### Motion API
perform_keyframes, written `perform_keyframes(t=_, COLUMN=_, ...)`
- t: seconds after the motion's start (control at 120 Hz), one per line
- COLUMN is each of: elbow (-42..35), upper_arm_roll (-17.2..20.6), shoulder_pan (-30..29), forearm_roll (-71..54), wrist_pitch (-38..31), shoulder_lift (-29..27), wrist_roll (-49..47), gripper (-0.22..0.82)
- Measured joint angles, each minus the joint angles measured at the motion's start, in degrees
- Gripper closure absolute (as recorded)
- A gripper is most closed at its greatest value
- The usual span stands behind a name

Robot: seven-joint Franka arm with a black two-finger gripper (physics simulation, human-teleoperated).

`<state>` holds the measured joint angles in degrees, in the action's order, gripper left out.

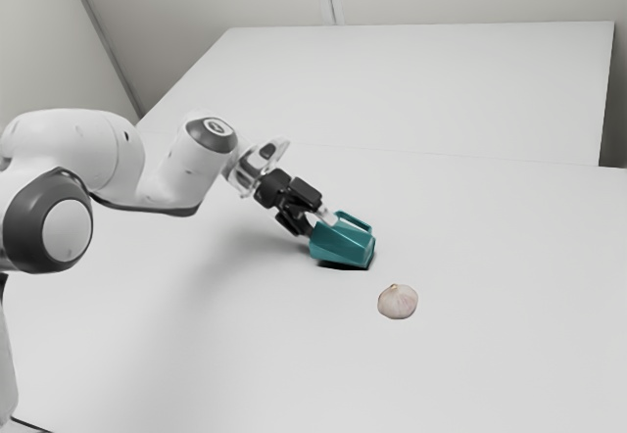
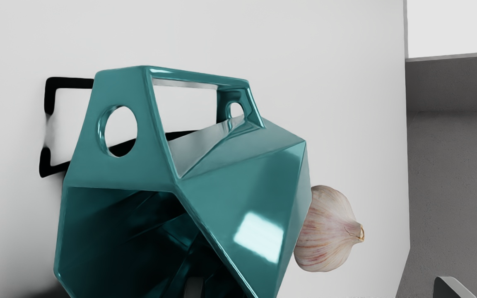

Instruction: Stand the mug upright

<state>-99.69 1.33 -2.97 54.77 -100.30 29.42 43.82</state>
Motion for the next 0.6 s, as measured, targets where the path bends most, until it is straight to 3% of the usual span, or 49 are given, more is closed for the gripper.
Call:
perform_keyframes(t=0.425, elbow=0.0, upper_arm_roll=0.1, shoulder_pan=-0.6, forearm_roll=1.6, wrist_pitch=1.6, shoulder_lift=1.4, wrist_roll=3.9, gripper=0.59)
perform_keyframes(t=0.6, elbow=0.1, upper_arm_roll=0.2, shoulder_pan=-0.6, forearm_roll=1.5, wrist_pitch=1.8, shoulder_lift=1.4, wrist_roll=4.9, gripper=0.71)
